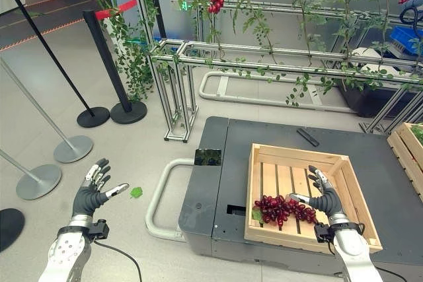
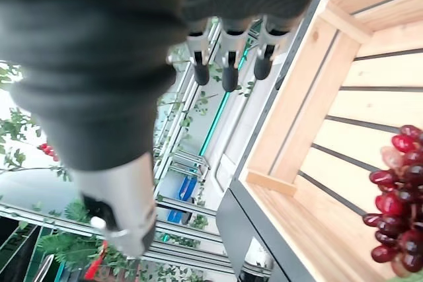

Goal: Pick up the fruits from the basket on one side to the basket on the other side

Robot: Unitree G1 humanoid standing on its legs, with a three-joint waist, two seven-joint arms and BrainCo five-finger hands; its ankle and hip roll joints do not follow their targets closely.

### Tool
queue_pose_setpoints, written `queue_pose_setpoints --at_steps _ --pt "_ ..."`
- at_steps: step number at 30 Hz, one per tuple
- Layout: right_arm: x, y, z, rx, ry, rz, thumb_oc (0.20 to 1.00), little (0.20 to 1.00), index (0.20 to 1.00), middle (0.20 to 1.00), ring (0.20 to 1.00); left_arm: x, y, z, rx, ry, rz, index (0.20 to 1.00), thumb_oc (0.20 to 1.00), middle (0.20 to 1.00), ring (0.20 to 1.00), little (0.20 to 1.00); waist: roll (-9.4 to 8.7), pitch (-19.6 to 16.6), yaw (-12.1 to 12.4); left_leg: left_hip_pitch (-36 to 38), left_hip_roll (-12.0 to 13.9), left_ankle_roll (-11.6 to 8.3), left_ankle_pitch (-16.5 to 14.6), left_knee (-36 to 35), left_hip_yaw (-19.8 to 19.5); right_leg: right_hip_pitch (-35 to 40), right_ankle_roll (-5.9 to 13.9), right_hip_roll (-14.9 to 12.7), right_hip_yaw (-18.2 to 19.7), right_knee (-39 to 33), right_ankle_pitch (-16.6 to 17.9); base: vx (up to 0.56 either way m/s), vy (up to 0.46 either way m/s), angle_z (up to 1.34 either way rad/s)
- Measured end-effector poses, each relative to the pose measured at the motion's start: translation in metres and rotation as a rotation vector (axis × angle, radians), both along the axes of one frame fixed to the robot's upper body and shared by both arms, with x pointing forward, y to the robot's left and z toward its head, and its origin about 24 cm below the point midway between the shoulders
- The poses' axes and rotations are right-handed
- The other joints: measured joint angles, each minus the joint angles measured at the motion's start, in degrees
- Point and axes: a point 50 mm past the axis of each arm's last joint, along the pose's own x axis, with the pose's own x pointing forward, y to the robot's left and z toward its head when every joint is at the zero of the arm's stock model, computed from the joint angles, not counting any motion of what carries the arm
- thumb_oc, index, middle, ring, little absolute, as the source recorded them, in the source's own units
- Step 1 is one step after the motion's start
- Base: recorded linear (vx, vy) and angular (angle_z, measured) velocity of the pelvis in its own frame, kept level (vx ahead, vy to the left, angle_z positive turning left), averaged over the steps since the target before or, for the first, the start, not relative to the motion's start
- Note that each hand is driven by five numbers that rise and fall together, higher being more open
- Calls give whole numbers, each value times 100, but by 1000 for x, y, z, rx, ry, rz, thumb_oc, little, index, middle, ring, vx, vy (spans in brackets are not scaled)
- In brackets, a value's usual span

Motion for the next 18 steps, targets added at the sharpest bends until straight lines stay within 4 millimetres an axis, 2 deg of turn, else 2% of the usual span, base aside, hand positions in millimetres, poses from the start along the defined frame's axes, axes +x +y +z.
queue_pose_setpoints --at_steps 8,14,16,18 --pt "0 0 0 1 0 3 1000 1000 1000 1000 1000 0 -2 0 -18 -10 6 1000 1000 1000 1000 1000 -14 -1 7 -11 7 0 0 -22 21 6 27 7 12 0 -19 0 0 0" --pt "3 -2 4 -21 -4 11 1000 1000 1000 1000 1000 1 -1 2 -10 -14 5 1000 1000 1000 1000 1000 -90 52 24 -136 -7 -1 1 25 6 -90 34 -9 2 1 -24 -48 -8 1" --pt "6 -8 11 -73 -4 27 1000 1000 1000 1000 1000 2 0 4 -3 -18 2 1000 1000 1000 1000 1000 -118 152 43 -306 -26 -1 1 110 -43 -185 36 -25 -34 4 -14 -122 -29 10" --pt "17 -21 29 -183 -20 53 1000 1000 1000 1000 1000 8 4 13 17 -47 -4 1000 1000 1000 1000 1000 -152 343 38 -630 -77 -1 8 266 -72 -410 25 -41 -45 34 57 -157 -38 11"
